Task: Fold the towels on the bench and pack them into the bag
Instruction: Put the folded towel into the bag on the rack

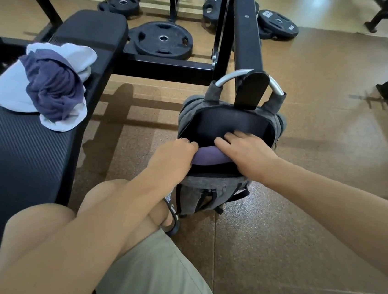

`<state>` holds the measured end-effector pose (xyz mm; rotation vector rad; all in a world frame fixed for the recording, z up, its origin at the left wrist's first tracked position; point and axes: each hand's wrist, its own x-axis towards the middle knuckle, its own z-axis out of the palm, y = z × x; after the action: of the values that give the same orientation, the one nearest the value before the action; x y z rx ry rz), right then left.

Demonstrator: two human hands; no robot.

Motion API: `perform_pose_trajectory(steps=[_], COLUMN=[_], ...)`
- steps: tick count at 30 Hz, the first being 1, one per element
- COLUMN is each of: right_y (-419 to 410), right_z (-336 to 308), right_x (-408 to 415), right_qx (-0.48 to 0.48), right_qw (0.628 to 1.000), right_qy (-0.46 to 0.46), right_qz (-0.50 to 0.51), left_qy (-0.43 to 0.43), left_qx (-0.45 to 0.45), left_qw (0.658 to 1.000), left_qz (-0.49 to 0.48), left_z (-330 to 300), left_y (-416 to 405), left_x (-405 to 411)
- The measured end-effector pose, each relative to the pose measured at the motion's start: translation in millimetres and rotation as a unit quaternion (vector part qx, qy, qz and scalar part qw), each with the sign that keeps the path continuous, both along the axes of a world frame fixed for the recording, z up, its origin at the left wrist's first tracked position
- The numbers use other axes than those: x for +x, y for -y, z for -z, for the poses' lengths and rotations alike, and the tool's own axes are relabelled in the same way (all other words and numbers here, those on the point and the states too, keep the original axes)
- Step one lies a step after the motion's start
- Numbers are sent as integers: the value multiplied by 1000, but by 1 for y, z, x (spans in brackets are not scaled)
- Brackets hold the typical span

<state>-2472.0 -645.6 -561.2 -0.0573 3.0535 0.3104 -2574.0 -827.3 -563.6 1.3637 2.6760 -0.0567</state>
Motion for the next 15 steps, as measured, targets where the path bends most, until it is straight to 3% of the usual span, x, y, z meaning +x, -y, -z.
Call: perform_pose_trajectory(steps=[6, 11, 15], right_y=[24, 31, 43], right_z=[-18, -16, 5], right_x=[-12, -26, -39], right_qx=[-90, -17, 10], right_qw=[995, 995, 994], right_qy=[33, 68, 80], right_qz=[18, 67, 74], left_qy=[-40, 27, 37], left_qx=[20, 91, 101], left_qw=[999, 993, 993], left_qz=[2, -74, 52], left_z=[-2, -6, -3], left_y=[-7, 6, 24], left_x=[8, 23, 50])
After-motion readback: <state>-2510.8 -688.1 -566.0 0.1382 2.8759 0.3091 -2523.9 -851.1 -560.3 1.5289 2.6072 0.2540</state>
